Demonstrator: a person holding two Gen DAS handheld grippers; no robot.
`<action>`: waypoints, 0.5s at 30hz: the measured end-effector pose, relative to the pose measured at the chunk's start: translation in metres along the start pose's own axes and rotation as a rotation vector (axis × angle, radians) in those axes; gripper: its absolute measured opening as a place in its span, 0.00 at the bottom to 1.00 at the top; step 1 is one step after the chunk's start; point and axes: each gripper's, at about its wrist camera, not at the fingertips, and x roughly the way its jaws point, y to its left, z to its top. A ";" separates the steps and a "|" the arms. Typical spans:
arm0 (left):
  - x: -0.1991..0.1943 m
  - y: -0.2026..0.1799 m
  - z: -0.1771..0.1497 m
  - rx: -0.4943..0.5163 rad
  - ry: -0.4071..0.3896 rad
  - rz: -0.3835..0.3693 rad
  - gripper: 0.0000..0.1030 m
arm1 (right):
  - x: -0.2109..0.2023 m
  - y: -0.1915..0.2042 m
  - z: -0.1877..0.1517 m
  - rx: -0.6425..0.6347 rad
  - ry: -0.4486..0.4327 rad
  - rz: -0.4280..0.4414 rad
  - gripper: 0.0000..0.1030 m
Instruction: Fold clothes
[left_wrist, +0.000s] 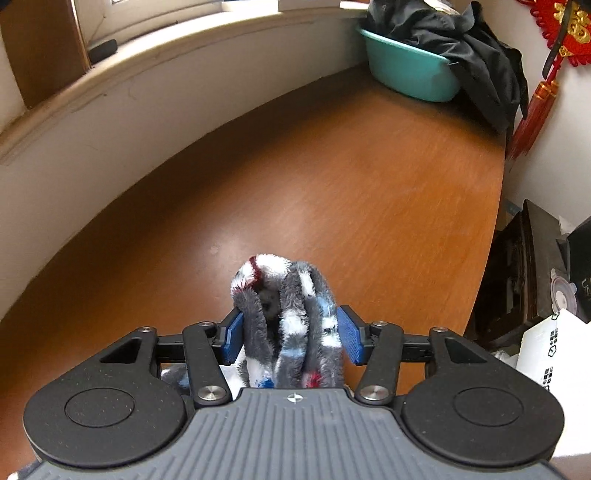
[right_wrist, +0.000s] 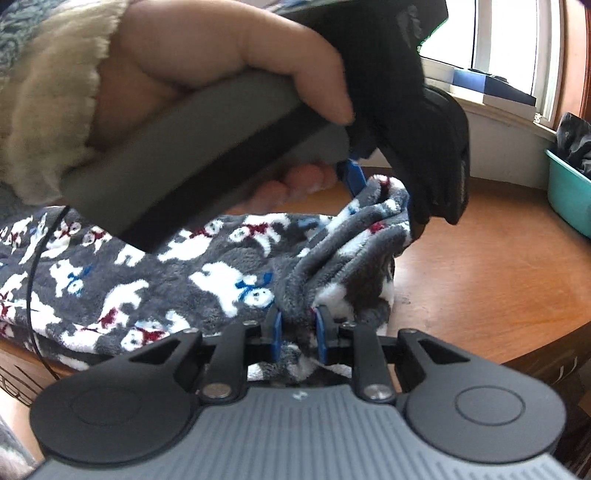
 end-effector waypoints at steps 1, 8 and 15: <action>0.001 -0.003 0.000 0.008 0.002 0.012 0.56 | 0.000 0.001 0.000 0.000 -0.001 0.001 0.21; 0.016 -0.014 -0.002 0.060 0.030 0.106 0.27 | 0.000 0.003 0.003 0.008 -0.003 0.002 0.21; 0.012 0.021 -0.002 -0.065 0.036 0.033 0.21 | -0.002 -0.001 0.002 0.050 -0.009 0.002 0.20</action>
